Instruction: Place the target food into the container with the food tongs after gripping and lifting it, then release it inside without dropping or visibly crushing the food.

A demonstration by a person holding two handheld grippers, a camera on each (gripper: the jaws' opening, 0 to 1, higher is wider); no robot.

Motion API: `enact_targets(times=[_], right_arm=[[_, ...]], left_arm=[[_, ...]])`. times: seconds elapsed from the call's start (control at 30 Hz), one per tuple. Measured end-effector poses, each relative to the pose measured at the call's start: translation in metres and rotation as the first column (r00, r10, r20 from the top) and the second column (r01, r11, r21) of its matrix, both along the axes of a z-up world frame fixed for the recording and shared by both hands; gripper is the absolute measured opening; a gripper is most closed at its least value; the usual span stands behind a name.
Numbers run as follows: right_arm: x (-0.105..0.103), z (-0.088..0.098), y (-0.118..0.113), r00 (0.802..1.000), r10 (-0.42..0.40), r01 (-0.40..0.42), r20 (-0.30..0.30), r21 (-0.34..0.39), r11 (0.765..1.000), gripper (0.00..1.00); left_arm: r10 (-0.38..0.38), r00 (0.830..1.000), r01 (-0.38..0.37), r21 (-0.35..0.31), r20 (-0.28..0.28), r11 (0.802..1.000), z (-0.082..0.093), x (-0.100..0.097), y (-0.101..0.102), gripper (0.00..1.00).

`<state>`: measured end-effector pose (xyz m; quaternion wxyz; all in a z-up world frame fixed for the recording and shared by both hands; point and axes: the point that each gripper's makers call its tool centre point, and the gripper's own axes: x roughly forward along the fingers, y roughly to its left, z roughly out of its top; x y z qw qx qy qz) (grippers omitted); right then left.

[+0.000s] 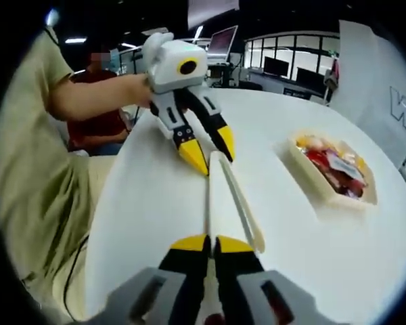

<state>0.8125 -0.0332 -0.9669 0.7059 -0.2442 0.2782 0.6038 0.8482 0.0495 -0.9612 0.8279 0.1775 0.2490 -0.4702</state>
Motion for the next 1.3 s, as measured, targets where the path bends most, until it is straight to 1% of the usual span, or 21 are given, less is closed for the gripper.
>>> enact_targets(times=[0.2, 0.27, 0.47, 0.57, 0.97, 1.3], right_arm=[[0.000, 0.000, -0.001, 1.000, -0.016, 0.016, -0.010, 0.003, 1.000, 0.00], [0.000, 0.001, -0.001, 1.000, -0.021, 0.021, -0.015, 0.002, 1.000, 0.02], [0.002, 0.004, -0.008, 0.999, -0.050, 0.050, -0.019, 0.019, 0.999, 0.05], [0.003, 0.005, -0.011, 0.998, -0.063, 0.063, -0.017, 0.027, 0.998, 0.05], [0.004, 0.004, -0.014, 0.997, -0.071, 0.071, -0.013, 0.026, 0.997, 0.03], [0.004, 0.003, -0.015, 0.996, -0.085, 0.086, -0.018, 0.033, 0.996, 0.03]], left_arm=[[0.002, 1.000, -0.002, 0.002, 0.001, 1.000, 0.000, 0.000, 0.000, 0.23], [0.004, 1.000, -0.004, 0.004, 0.001, 1.000, 0.000, 0.000, 0.001, 0.23], [0.010, 1.000, -0.010, 0.004, 0.002, 1.000, 0.001, 0.000, 0.003, 0.24], [0.007, 1.000, -0.007, 0.000, 0.003, 1.000, 0.002, 0.000, 0.002, 0.23], [-0.002, 1.000, 0.002, 0.011, 0.002, 1.000, 0.002, -0.004, 0.001, 0.21], [0.001, 1.000, -0.001, 0.011, -0.002, 1.000, 0.000, -0.004, 0.002, 0.21]])
